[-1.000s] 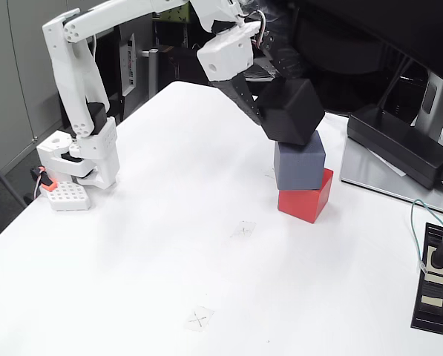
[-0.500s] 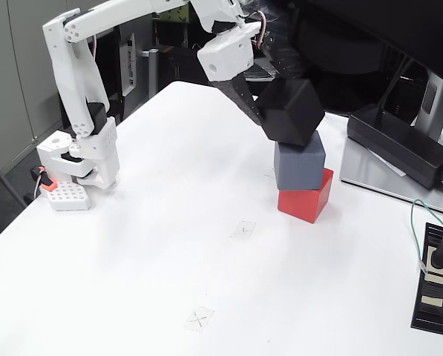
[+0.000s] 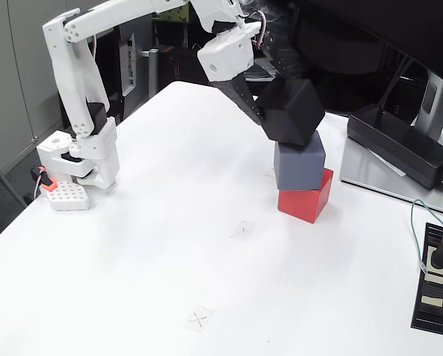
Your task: Stack the three blocks in an ordered color.
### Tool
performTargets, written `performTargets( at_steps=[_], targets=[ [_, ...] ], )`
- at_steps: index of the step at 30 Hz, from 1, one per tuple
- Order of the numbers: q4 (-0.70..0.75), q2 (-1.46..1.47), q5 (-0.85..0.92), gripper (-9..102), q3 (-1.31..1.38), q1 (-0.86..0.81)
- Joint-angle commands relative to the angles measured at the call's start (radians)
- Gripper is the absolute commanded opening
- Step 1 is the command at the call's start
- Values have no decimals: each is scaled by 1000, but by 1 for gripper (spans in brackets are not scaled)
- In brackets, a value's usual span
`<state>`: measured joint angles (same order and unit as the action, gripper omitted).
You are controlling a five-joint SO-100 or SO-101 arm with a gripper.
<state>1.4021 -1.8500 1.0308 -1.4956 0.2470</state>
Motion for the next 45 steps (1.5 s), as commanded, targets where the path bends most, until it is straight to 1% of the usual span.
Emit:
performTargets(
  at_steps=[1, 24, 32, 45],
  targets=[
    [-14, -5, 8, 27, 8, -5],
    [-14, -3, 9, 27, 14, -5],
    [-14, -3, 9, 35, 15, -5],
    [-15, -3, 9, 35, 15, -3]
  ],
)
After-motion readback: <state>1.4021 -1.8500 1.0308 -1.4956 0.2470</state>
